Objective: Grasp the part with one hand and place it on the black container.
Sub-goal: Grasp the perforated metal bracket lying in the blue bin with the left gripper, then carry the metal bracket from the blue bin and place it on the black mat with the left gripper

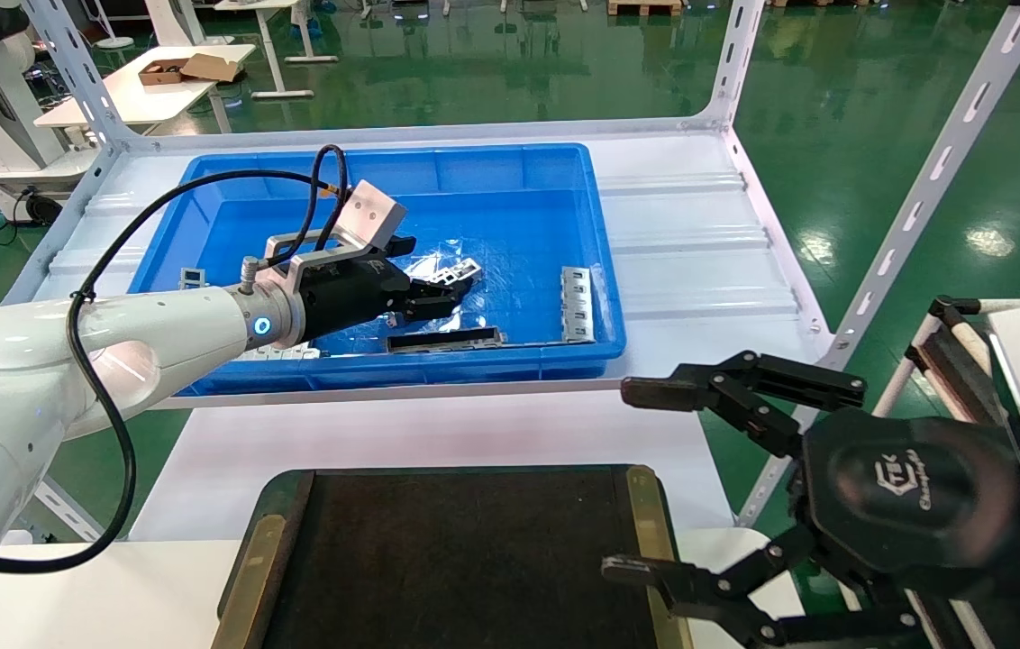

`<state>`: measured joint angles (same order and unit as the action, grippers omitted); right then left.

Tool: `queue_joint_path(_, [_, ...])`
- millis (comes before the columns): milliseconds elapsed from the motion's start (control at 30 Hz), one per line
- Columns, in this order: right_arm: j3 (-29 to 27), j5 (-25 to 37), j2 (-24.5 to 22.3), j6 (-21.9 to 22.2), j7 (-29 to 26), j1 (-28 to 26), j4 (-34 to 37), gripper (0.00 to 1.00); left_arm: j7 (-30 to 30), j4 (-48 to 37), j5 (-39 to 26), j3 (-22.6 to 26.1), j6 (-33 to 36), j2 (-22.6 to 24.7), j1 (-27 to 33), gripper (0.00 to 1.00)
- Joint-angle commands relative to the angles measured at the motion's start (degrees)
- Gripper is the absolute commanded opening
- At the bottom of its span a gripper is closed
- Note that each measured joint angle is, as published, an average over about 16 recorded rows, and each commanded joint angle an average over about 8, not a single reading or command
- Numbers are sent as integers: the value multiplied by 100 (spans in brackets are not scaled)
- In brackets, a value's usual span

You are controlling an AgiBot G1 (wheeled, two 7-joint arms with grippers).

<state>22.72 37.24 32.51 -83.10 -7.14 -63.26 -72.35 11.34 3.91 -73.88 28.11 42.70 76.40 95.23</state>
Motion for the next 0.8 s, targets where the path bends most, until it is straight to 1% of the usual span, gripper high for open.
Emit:
queue_joint_path(33, [0,0,0,0,0,0,0,0,36,-78,6,-4,-99,29,17,0])
queue_joint_path(300, [0,0,0,0,0,0,0,0,17,-137,11,10,-349,71,-48,0])
queue_joint_path(800, [1,-1,0,0,0,0,0,0,-167,-130,21,50,-359,57,-109,0])
